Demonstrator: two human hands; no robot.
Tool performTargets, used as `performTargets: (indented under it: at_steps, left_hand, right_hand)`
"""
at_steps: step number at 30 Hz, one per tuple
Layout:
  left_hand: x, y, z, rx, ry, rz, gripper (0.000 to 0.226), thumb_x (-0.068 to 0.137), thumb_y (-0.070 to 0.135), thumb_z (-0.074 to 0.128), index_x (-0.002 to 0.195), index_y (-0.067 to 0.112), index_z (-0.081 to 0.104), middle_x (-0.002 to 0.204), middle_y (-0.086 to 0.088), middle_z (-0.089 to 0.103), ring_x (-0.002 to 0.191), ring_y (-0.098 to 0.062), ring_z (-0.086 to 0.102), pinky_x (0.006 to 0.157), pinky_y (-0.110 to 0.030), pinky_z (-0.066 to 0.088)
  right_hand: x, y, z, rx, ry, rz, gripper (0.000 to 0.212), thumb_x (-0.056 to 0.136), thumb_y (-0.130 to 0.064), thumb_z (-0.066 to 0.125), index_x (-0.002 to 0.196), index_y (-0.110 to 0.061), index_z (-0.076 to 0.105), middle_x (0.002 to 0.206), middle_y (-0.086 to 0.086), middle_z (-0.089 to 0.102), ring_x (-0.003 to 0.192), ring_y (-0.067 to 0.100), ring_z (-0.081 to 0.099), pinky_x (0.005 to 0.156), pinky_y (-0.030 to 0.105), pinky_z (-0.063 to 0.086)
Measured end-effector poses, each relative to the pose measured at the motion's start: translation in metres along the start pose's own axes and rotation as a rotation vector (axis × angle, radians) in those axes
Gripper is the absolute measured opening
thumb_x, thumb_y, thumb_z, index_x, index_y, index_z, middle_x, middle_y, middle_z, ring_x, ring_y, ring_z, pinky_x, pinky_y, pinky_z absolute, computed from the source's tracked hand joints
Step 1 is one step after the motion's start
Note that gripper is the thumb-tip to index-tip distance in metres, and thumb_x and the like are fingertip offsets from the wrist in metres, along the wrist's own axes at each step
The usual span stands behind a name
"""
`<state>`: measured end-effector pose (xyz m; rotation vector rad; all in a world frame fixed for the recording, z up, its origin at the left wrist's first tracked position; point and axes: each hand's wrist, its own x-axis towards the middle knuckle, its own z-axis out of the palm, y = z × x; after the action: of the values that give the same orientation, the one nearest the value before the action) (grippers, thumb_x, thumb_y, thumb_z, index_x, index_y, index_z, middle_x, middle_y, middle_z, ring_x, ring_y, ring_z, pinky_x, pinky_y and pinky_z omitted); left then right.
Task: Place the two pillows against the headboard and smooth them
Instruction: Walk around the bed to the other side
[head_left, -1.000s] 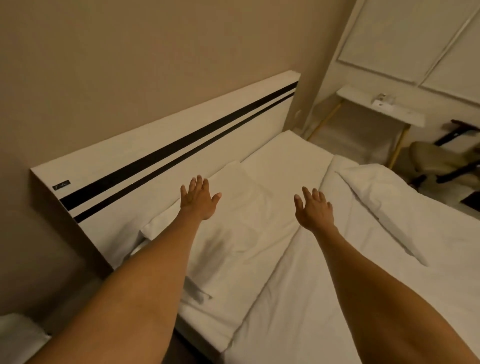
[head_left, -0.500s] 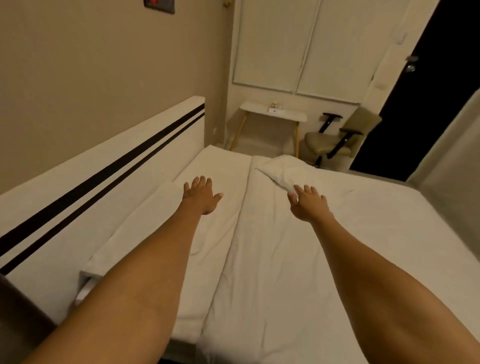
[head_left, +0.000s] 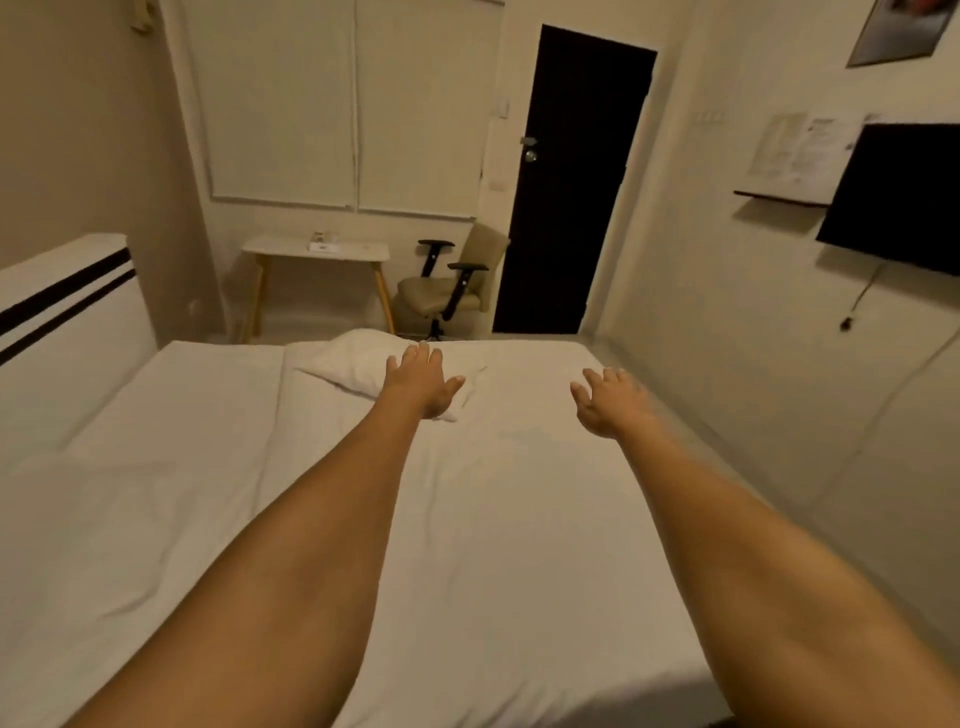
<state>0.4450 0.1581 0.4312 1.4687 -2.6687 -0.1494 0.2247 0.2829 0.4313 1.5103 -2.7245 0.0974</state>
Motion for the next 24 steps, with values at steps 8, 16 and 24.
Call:
performTargets:
  at_steps: [8, 16, 24]
  left_hand:
    - [0.037, 0.201, 0.017, -0.049, 0.022, 0.298, 0.068, 0.101, 0.049, 0.028, 0.154, 0.008, 0.014, 0.163, -0.012, 0.007, 0.151, -0.028, 0.004, 0.121, -0.049, 0.008]
    - [0.061, 0.371, 0.045, -0.017, -0.036, 0.577, 0.072, 0.100, 0.051, 0.027, 0.154, 0.007, 0.012, 0.163, -0.012, 0.005, 0.151, -0.027, 0.003, 0.120, -0.048, 0.009]
    - [0.096, 0.523, 0.062, -0.006, -0.064, 0.828, 0.071, 0.100, 0.051, 0.027, 0.153, 0.005, 0.016, 0.162, -0.014, 0.008, 0.150, -0.028, 0.006, 0.121, -0.050, 0.012]
  right_hand:
    - [-0.027, 0.189, -0.015, -0.008, 0.005, 0.296, 0.060, 0.101, -0.047, 0.017, 0.152, -0.015, 0.025, 0.160, 0.012, 0.020, 0.149, 0.029, 0.013, 0.116, 0.052, 0.017]
    - [-0.070, 0.333, -0.015, 0.046, 0.019, 0.576, 0.059, 0.101, -0.046, 0.020, 0.152, -0.018, 0.024, 0.159, 0.010, 0.023, 0.148, 0.029, 0.016, 0.116, 0.049, 0.019]
    - [-0.097, 0.449, -0.025, 0.055, 0.032, 0.816, 0.059, 0.101, -0.046, 0.021, 0.153, -0.017, 0.023, 0.159, 0.010, 0.024, 0.147, 0.030, 0.016, 0.115, 0.051, 0.019]
